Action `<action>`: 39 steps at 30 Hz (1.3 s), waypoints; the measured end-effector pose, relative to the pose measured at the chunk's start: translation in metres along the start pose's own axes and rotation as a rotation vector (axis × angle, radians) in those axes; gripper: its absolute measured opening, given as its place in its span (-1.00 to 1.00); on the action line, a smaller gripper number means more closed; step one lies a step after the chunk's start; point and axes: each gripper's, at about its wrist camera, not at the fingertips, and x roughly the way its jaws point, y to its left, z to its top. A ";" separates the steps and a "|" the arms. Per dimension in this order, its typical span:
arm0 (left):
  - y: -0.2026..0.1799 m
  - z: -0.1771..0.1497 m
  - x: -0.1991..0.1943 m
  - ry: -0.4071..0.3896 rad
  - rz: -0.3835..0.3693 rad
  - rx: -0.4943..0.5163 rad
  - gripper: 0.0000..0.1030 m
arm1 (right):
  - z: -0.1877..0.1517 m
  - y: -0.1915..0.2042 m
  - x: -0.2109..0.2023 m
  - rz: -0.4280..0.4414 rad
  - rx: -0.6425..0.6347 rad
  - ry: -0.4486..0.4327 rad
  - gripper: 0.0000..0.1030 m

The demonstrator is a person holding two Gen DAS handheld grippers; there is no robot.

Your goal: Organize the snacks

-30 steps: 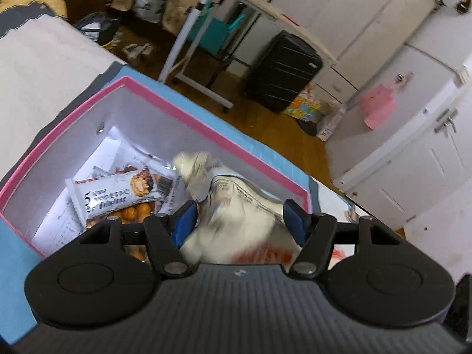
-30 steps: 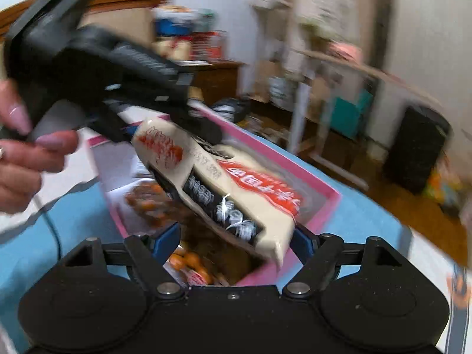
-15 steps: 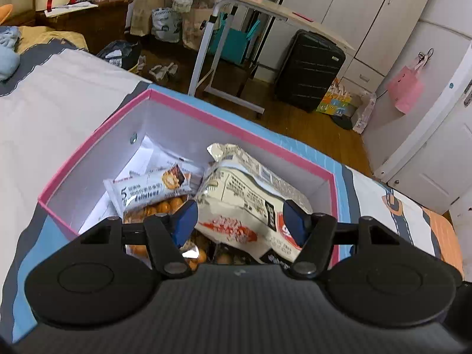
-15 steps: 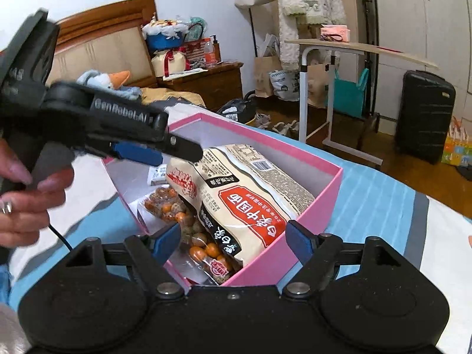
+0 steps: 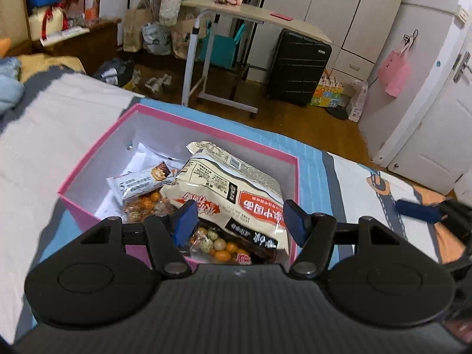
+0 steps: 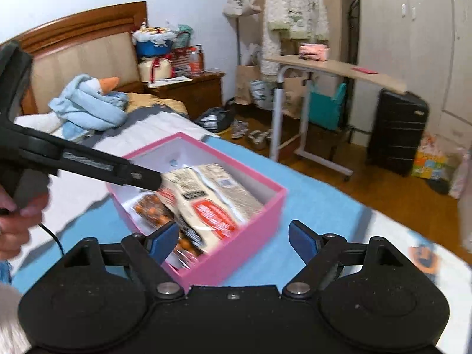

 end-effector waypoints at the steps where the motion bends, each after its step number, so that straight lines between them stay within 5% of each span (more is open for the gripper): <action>1: -0.003 -0.003 -0.005 0.000 0.003 0.005 0.23 | -0.003 -0.006 -0.007 -0.015 0.000 0.003 0.67; 18: -0.091 -0.038 -0.086 -0.075 -0.029 0.190 0.37 | -0.054 -0.033 -0.102 -0.186 0.142 0.037 0.84; 29: -0.098 -0.074 -0.106 -0.106 -0.032 0.220 0.62 | -0.083 -0.028 -0.130 -0.383 0.376 -0.078 0.99; 39: -0.088 -0.094 -0.103 -0.110 0.001 0.217 0.81 | -0.103 -0.015 -0.122 -0.416 0.446 -0.030 0.99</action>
